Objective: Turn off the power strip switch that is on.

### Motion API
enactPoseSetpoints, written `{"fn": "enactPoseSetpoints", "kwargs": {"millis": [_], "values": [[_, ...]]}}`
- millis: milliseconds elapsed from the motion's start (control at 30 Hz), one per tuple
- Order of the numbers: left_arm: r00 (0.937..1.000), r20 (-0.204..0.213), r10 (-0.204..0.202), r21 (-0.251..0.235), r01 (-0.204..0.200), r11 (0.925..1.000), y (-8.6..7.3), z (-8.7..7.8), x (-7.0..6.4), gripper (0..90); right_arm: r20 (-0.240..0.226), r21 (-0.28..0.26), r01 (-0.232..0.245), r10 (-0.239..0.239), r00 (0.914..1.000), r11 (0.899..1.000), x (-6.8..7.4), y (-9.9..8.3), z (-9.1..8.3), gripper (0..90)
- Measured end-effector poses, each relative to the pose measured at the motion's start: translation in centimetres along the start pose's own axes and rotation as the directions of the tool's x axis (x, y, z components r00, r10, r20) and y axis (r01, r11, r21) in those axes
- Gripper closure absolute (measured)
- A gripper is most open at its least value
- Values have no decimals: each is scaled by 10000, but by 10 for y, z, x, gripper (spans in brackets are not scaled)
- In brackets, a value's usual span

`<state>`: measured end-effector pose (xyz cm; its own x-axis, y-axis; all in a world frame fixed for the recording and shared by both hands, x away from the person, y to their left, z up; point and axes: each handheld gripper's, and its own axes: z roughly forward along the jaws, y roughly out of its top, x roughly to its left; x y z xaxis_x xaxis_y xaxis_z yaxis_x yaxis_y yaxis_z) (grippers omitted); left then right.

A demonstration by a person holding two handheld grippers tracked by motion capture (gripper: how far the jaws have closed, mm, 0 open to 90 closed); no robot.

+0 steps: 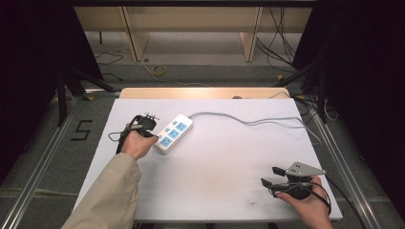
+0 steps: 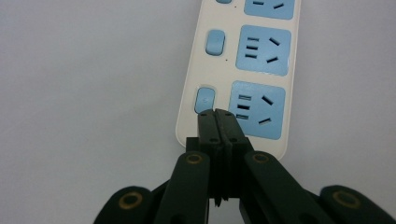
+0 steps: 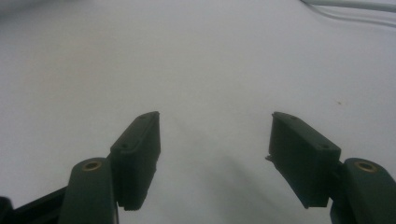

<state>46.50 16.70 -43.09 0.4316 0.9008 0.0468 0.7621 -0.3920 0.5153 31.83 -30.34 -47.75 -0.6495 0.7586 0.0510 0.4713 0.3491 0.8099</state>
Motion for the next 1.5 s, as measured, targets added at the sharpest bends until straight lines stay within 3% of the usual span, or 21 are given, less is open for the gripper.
{"fn": "enactPoseSetpoints", "kwargs": {"millis": [833,1500], "values": [[9996,-177,210,147,-208,9997,15,0,0,897,-22,4,38,-38,10000,10000,0,0,0,349],[9997,-178,139,381,-132,9992,22,4,3,897,-9,30,38,-38,10000,10000,0,1,0,349]]}}
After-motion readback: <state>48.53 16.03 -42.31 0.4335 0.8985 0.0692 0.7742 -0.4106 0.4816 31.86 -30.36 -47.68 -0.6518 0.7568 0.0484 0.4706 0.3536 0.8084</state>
